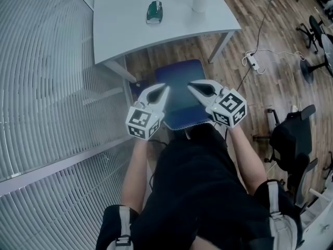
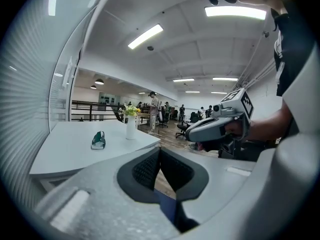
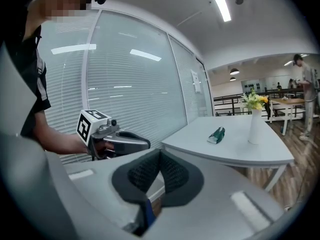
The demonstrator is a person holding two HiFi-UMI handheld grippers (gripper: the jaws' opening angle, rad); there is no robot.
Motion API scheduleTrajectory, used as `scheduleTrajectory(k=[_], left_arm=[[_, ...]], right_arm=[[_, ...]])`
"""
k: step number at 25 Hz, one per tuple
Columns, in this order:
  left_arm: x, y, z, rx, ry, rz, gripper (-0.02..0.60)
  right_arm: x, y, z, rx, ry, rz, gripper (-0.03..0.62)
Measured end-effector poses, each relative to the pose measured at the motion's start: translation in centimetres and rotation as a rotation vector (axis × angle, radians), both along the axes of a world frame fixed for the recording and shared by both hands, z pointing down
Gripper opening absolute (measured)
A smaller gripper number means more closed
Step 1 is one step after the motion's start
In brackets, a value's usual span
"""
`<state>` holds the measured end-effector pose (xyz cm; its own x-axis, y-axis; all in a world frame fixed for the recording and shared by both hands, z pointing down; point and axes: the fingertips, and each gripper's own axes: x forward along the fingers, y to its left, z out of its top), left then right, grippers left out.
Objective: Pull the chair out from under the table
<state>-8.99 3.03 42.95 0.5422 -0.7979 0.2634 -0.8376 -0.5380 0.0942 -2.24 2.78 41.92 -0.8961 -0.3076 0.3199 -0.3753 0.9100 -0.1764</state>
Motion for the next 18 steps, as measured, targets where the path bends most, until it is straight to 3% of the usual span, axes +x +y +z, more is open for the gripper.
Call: scheduleTrajectory(k=[5, 18], left_arm=[[0.3, -0.7, -0.1, -0.003, -0.015, 0.006, 0.010], [1.4, -1.4, 0.2, -0.010, -0.056, 0.039, 0.011]], right_arm=[[0.4, -0.5, 0.4, 0.066, 0.066, 0.006, 0.000], [1.7, -1.4, 0.9, 0.092, 0.115, 0.041, 0.000]])
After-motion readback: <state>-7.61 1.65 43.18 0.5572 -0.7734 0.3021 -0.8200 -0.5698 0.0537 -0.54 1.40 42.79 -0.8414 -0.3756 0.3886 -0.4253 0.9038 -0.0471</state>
